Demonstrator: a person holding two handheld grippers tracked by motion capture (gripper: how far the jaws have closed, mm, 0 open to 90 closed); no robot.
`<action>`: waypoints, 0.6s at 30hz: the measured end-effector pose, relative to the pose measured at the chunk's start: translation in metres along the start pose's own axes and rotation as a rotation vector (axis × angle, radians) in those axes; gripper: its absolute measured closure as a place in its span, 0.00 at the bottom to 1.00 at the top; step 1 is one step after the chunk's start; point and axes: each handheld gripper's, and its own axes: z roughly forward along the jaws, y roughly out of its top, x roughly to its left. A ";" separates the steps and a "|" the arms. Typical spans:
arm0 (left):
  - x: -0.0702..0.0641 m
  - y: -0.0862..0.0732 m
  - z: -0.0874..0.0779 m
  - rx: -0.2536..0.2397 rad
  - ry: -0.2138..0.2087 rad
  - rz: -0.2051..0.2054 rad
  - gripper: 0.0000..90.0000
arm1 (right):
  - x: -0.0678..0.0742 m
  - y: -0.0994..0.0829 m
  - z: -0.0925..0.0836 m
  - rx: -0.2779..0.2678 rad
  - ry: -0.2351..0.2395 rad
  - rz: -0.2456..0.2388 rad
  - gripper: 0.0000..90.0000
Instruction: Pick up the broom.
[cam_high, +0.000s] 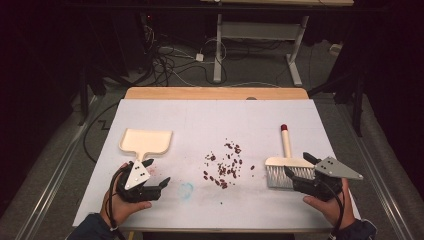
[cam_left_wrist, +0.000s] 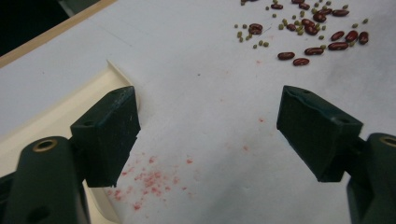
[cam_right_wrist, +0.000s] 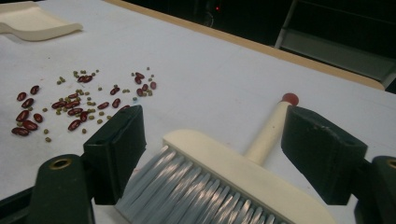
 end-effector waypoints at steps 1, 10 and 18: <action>0.001 0.000 0.002 0.000 0.003 0.011 0.23 | -0.002 -0.001 -0.002 -0.010 -0.001 -0.013 0.25; -0.002 -0.001 0.007 0.036 0.003 0.038 0.23 | -0.004 0.006 -0.002 0.048 -0.020 -0.023 0.26; -0.001 -0.004 0.007 0.042 0.001 0.036 0.23 | -0.018 0.034 0.014 0.113 -0.050 0.027 0.29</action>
